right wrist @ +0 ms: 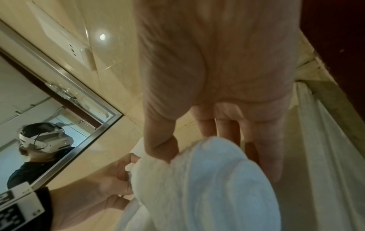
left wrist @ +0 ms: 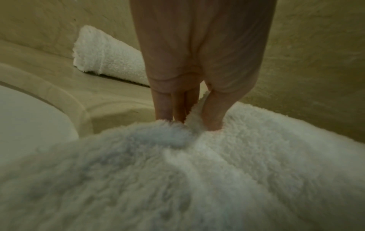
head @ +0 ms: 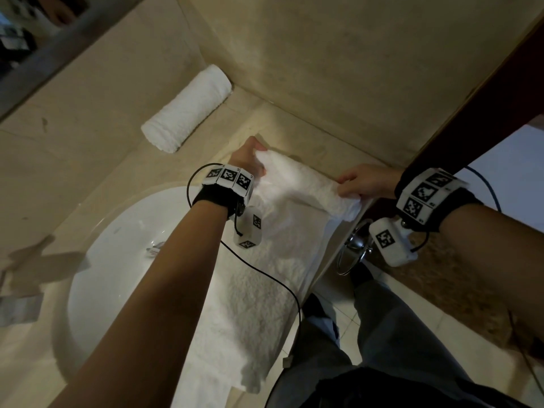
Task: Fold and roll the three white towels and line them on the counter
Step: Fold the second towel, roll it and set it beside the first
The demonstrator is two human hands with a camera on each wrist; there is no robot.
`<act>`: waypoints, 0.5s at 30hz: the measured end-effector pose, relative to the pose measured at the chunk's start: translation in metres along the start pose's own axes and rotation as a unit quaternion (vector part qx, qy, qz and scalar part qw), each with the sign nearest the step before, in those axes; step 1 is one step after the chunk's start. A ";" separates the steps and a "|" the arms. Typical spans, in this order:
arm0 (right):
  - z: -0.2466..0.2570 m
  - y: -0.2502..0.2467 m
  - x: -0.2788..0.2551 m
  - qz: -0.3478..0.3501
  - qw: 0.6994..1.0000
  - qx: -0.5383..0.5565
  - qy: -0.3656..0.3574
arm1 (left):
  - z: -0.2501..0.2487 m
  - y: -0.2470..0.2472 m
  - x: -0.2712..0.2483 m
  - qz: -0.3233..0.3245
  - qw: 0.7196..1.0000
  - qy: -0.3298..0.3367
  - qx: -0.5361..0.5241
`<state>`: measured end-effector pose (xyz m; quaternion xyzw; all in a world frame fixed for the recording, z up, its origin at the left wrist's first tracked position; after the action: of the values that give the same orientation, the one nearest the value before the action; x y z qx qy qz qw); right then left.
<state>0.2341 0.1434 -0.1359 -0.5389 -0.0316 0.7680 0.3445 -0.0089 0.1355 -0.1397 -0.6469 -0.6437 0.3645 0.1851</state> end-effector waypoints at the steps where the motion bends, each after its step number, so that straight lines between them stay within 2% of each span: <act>1: 0.000 0.001 0.000 0.008 1.000 0.006 0.004 | 0.000 0.000 -0.001 0.000 1.000 0.001 0.006; 9: 0.001 0.016 -0.003 0.101 0.991 0.076 0.034 | -0.006 0.001 -0.003 -0.017 0.999 -0.005 0.029; 13: 0.001 0.019 -0.005 0.096 0.990 0.090 0.043 | -0.005 0.005 -0.001 -0.031 0.999 -0.012 0.018; 15: -0.001 0.015 -0.002 0.063 0.996 0.057 0.029 | -0.004 0.005 0.002 -0.034 0.999 -0.013 0.016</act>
<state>0.2278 0.1305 -0.1413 -0.5414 0.0565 0.7726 0.3269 -0.0026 0.1383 -0.1412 -0.6170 -0.6617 0.3765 0.1990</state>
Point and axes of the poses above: each hand's wrist, its own x-axis towards the middle knuckle, its own y-axis out of the palm, z = x × y, the point moved 3 cm from there along x, towards the middle knuckle, and after that the axes turned 14 degrees about y, right-handed, at the moved point
